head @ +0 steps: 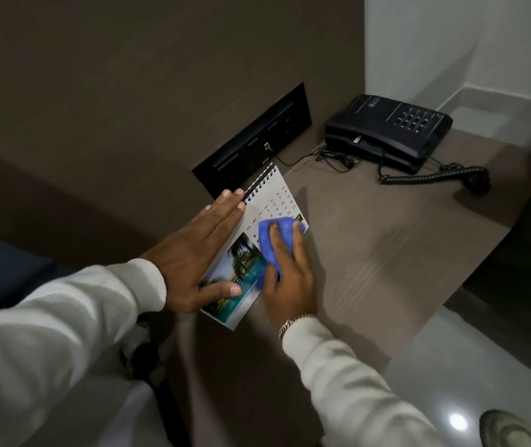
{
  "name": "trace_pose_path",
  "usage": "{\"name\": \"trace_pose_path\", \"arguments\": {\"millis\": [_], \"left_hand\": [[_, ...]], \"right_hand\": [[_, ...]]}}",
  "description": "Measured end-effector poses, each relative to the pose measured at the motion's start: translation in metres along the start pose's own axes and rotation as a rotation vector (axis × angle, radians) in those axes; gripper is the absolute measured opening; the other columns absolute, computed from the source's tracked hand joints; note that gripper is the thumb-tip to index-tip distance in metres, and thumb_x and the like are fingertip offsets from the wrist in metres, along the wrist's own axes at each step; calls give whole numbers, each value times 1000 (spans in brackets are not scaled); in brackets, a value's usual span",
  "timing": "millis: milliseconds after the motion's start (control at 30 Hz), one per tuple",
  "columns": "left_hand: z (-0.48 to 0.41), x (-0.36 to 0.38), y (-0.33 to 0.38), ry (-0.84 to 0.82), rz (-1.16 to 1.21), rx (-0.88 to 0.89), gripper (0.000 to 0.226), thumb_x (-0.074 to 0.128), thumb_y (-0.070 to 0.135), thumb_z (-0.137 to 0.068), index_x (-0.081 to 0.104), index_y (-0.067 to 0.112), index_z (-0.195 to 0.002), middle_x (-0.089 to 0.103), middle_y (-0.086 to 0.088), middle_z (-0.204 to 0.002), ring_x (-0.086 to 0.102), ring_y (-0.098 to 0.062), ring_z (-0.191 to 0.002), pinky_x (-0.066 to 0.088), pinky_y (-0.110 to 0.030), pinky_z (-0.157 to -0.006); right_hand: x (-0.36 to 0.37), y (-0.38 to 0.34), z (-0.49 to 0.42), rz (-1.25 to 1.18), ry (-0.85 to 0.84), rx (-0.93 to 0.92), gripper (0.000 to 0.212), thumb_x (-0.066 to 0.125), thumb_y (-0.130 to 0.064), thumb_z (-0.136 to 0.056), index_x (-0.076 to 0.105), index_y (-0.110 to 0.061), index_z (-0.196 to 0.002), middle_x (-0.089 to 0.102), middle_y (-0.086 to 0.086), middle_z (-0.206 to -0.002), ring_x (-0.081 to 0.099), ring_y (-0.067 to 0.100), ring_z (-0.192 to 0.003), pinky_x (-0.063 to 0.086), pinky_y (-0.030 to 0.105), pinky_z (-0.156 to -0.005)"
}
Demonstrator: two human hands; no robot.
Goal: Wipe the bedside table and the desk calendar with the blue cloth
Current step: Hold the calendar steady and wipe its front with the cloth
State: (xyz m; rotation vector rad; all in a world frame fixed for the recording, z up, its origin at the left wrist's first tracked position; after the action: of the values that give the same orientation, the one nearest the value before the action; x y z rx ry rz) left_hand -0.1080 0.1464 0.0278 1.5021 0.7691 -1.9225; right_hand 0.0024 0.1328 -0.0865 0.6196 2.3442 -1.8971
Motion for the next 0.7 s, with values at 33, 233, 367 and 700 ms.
{"name": "trace_pose_path", "arguments": {"millis": [33, 233, 367, 700], "left_hand": [[0, 0, 0, 2, -2, 5, 106, 37, 72, -80, -3, 5, -151, -12, -11, -162, -13, -21, -150, 10, -41, -122], [-1, 2, 1, 19, -12, 36, 108, 36, 74, -79, -4, 4, -151, -10, -12, -162, -11, -22, -150, 9, -42, -121], [-1, 1, 0, 19, -12, 25, 108, 36, 75, -78, -2, 5, -151, -9, -12, -162, -11, -23, -150, 11, -42, -120], [0, 3, -1, 28, 18, 25, 110, 34, 78, -76, -3, 7, -151, -11, -9, -162, -11, -21, -150, 13, -41, -119]], "right_hand": [[0, -5, 5, -22, 2, -39, 60, 49, -5, -90, 34, -30, -142, 17, 9, -158, 24, 31, -144, 40, 50, -110], [-11, -36, -48, -139, 148, -94, 58, 47, -14, -90, 30, -34, -142, 18, 5, -160, 24, 27, -145, 41, 45, -110], [-9, -12, -47, -41, 44, -8, 60, 52, -3, -89, 36, -27, -141, 17, 8, -160, 22, 29, -145, 38, 48, -111], [-7, -15, -22, -163, 98, 32, 58, 56, 4, -86, 45, -21, -137, 27, 11, -156, 25, 6, -131, 22, -5, -98]]}}
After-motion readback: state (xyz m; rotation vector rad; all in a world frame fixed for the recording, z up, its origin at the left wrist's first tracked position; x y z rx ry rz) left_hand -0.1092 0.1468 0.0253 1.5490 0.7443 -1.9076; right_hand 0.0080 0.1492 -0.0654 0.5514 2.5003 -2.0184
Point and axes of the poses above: each hand's wrist, its own z-axis away from the middle knuckle, its own x-axis out of the palm, y = z × x, the point moved 7 cm from there along -z, towards the middle knuckle
